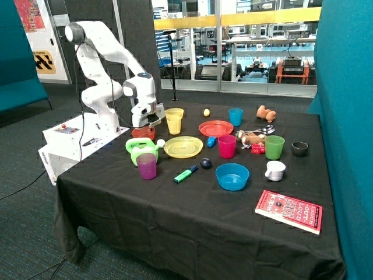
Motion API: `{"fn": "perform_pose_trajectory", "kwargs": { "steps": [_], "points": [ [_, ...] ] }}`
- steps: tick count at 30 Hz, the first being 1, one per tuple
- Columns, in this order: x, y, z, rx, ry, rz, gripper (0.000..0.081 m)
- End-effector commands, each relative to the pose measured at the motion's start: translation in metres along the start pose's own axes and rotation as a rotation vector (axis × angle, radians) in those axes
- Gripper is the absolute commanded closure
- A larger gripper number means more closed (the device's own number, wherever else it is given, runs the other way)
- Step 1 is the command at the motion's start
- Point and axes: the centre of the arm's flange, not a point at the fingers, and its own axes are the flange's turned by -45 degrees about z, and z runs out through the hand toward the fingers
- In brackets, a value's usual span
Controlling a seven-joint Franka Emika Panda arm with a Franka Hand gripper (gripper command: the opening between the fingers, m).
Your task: Place the bowls on the appropriate plate
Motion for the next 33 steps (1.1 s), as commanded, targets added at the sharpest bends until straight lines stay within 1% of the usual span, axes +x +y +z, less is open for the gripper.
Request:
{"fn": "perform_pose_trajectory", "kwargs": {
  "steps": [1,6,9,14,17,20,22,27,33],
  "points": [
    [0.012,-0.009,-0.029,0.0029,-0.0067,-0.053,0.0808],
    [0.027,-0.015,-0.052,0.0030,-0.0067,-0.085,0.0808],
    [0.034,-0.018,-0.061,0.0030,-0.0067,-0.097,0.0808],
    [0.054,-0.025,-0.080,0.0032,-0.0066,-0.160,0.0808],
    [0.072,-0.034,-0.086,0.0034,-0.0065,-0.193,0.0808],
    [0.083,-0.039,-0.090,0.0034,-0.0065,-0.206,0.0808],
    [0.093,-0.044,-0.097,0.0035,-0.0065,-0.229,0.0808],
    [0.106,-0.051,-0.108,0.0036,-0.0064,-0.266,0.0808],
    [0.112,-0.053,-0.113,0.0037,-0.0064,-0.289,0.0808]
  ]
}}
